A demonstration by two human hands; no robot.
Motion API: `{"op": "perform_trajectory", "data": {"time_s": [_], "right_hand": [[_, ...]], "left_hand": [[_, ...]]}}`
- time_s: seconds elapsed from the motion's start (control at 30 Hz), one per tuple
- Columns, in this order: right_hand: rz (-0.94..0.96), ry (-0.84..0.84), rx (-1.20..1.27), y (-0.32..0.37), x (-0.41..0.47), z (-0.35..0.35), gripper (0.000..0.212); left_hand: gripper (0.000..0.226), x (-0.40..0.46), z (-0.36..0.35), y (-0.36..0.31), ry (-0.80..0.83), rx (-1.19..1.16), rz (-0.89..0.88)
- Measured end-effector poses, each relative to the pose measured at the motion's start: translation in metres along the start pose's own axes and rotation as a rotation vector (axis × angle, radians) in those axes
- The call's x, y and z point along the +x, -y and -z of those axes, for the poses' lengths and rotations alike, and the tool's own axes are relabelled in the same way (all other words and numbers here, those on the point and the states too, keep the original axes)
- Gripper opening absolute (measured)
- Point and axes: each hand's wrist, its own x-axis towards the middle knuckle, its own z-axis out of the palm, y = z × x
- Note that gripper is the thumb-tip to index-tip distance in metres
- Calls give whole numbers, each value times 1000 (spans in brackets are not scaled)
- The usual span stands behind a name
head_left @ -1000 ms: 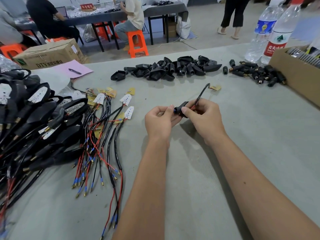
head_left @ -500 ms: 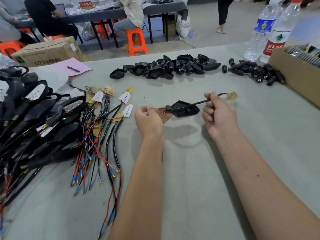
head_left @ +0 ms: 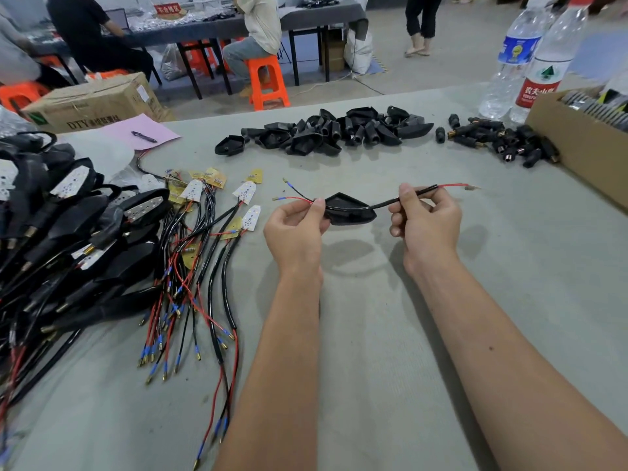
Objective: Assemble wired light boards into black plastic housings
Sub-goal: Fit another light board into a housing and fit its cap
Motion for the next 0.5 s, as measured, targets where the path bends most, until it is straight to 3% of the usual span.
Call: {"op": "perform_trajectory", "data": {"time_s": [0.2,0.37,0.5], "right_hand": [[95,-62,-105,-8,-1,-1,13],[84,180,-37,-6,-10,-9,12],[-2,345,-53,-8,-17,-13,15]], "left_hand": [[16,-2,1,-4,61,-113,87],[12,-8,-3,2,193,79,22],[6,-9,-7,3,153,12,47]]}}
